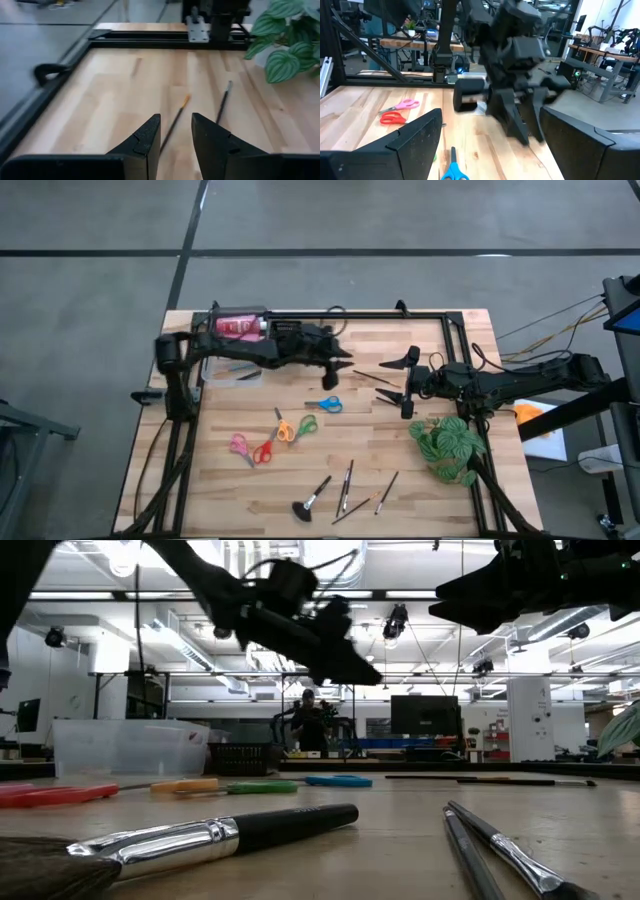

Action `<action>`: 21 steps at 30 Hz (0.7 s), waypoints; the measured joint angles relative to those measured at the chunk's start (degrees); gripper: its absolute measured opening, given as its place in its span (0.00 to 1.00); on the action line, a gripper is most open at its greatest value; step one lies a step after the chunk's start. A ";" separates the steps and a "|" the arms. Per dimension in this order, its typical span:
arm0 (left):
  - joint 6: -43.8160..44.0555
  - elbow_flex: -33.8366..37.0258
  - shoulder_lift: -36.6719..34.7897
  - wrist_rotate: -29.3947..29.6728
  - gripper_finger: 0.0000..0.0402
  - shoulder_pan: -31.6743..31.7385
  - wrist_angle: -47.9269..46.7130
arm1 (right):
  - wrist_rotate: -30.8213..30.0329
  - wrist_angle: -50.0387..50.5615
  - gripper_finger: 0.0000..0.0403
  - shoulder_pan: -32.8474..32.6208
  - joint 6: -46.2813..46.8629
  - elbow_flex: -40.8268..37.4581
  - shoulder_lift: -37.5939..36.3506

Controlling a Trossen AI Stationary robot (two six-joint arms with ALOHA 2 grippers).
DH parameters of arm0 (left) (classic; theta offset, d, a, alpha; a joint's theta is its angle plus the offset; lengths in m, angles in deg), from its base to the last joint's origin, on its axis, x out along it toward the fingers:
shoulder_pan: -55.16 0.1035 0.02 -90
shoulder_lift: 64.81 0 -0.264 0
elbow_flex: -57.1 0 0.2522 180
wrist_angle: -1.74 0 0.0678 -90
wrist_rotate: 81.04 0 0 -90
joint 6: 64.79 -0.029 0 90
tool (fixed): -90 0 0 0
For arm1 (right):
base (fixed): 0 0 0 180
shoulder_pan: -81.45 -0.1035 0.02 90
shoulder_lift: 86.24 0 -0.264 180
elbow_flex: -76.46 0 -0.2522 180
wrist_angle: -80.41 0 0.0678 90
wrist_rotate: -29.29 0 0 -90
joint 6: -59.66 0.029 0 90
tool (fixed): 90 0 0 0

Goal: Pick & Place Paint Supplies
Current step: Put the black paint brush into the transparent bin

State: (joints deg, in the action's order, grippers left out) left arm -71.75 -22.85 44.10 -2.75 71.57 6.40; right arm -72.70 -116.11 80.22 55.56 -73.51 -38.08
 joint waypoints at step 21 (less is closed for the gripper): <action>-0.19 -23.64 25.38 -5.96 0.28 -2.76 -1.25 | 0.00 0.01 0.82 0.00 0.00 0.00 0.07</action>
State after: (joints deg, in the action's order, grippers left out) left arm -71.94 -46.49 69.48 -8.71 68.81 5.15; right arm -72.70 -116.09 80.22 55.56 -73.51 -38.01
